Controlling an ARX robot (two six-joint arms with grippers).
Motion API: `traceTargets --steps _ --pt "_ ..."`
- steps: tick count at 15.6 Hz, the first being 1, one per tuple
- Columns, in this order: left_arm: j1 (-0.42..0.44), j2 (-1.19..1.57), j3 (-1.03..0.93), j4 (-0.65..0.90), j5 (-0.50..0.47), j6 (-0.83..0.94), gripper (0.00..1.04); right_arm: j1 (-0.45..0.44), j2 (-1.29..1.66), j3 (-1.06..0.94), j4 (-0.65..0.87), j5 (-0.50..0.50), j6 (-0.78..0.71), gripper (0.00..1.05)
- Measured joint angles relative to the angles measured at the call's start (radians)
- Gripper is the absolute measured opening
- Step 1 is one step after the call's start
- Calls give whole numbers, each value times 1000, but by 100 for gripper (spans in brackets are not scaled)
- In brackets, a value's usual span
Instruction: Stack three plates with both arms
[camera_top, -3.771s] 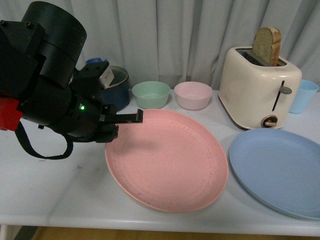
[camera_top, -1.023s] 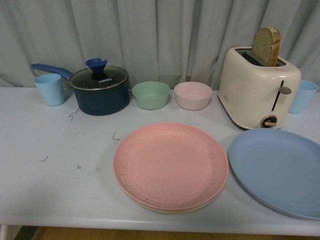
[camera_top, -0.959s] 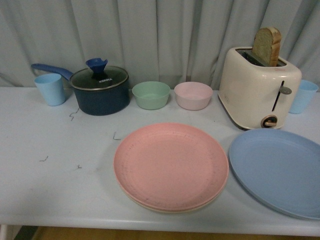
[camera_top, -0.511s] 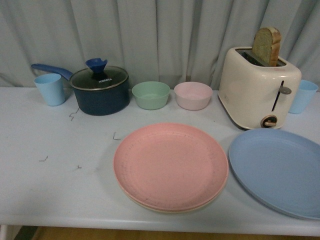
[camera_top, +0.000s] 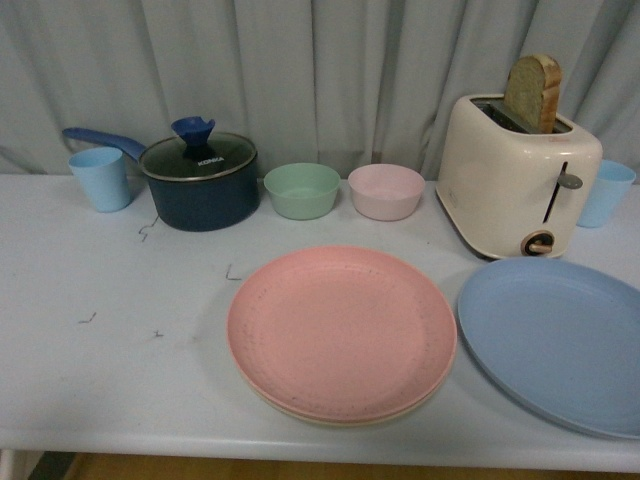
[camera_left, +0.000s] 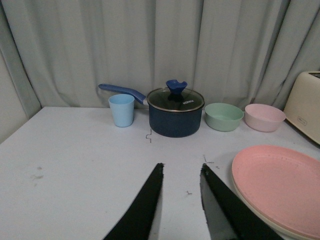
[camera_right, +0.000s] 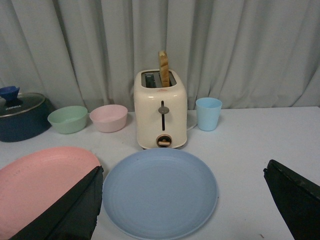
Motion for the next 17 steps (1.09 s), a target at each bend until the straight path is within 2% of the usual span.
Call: traceTargets --steps 2,3,4,5,6,9,11,13,17 --pt "0 0 0 0 0 0 49 0 0 0 0 0 0 98" --pt "0 0 0 0 0 0 62 -25 49 55 -169 -83 21 98" --pt "0 0 0 0 4 0 74 -94 318 195 -375 -221 33 98" --pt "0 0 0 0 0 0 85 -135 489 291 -435 -265 25 98" --pt "0 0 0 0 0 0 98 -174 639 383 -390 -275 -10 98" --pt "0 0 0 0 1 1 98 -292 1022 593 -185 -227 -145 98" --pt "0 0 0 0 1 1 98 -297 1233 697 -66 -166 -214 98" --pt "0 0 0 0 1 1 98 -296 1403 814 -37 -150 -245 98" --pt "0 0 0 0 1 1 98 -253 1643 853 87 -135 -264 98"
